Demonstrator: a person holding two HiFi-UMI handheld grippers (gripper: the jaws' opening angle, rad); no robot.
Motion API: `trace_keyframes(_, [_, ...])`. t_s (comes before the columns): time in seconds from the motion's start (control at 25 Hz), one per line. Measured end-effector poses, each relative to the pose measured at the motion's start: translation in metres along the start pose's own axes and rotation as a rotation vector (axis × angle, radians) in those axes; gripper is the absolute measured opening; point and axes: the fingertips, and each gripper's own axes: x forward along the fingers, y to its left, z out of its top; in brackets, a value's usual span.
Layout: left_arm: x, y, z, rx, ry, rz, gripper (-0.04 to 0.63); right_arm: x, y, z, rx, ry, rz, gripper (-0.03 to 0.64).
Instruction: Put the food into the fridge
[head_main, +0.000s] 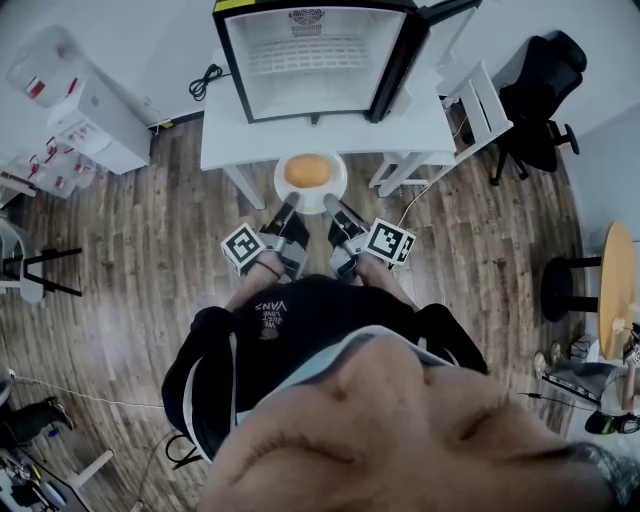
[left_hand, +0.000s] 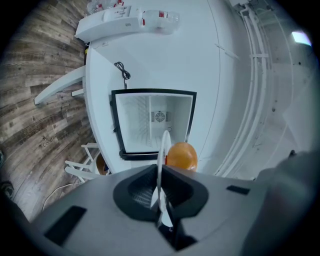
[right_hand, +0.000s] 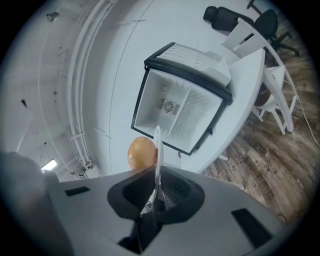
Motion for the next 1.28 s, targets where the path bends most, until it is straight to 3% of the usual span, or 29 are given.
trace_keyframes(0.64, [0.009, 0.005, 0.014, -0.009, 0.029, -0.006, 0.034, 0.013, -0.005, 0.003, 0.005, -0.016, -0.036, 0.028])
trace_keyframes(0.88, [0.033, 0.005, 0.02, -0.004, 0.012, -0.009, 0.034, 0.027, -0.007, 0.027, -0.023, 0.002, -0.001, 0.028])
trace_keyframes(1.04, [0.047, 0.005, 0.026, 0.0, 0.001, -0.004, 0.034, 0.031, -0.018, 0.037, 0.019, 0.015, -0.05, 0.028])
trace_keyframes(1.28, [0.068, 0.009, 0.033, -0.001, -0.03, -0.003, 0.034, 0.049, -0.017, 0.06, -0.022, 0.033, 0.04, 0.028])
